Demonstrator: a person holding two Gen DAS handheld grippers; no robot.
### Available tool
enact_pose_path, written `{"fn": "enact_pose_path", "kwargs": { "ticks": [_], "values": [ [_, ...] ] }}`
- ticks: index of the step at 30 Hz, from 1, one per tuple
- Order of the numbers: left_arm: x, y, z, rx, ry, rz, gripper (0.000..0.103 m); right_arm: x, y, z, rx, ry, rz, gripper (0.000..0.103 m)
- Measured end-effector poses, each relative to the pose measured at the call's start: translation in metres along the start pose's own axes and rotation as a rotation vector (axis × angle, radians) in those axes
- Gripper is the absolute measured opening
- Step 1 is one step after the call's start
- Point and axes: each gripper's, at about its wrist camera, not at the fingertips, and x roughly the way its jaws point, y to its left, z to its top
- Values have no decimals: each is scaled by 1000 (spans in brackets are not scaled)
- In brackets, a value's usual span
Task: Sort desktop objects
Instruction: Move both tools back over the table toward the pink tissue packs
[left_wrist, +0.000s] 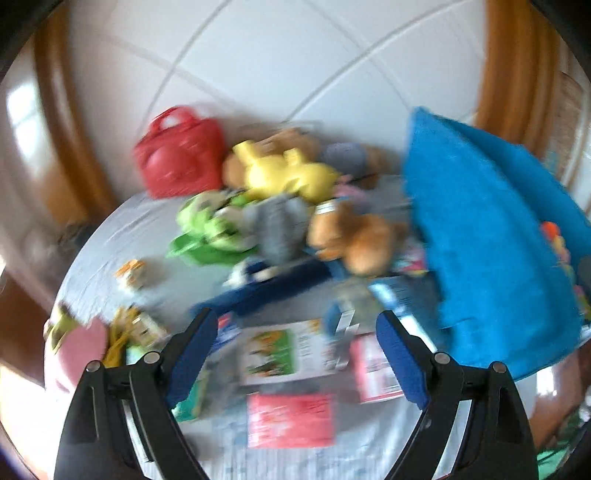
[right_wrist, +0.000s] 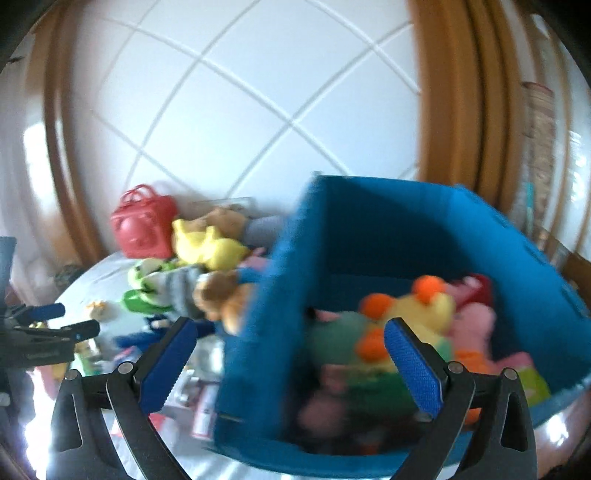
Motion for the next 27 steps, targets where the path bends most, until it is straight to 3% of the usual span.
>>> {"fn": "enact_pose_path", "kwargs": {
  "ticks": [7, 12, 18, 27],
  "values": [
    [22, 108, -33, -90, 71, 95, 88, 23, 83, 0, -69, 4, 118, 103],
    [41, 163, -55, -119, 130, 112, 88, 60, 144, -28, -94, 115, 163, 103],
    [65, 195, -81, -118, 206, 105, 88, 104, 187, -80, -74, 278, 155, 103],
    [79, 213, -112, -181, 279, 117, 88, 132, 198, -126, -86, 421, 149, 103]
  ]
}}
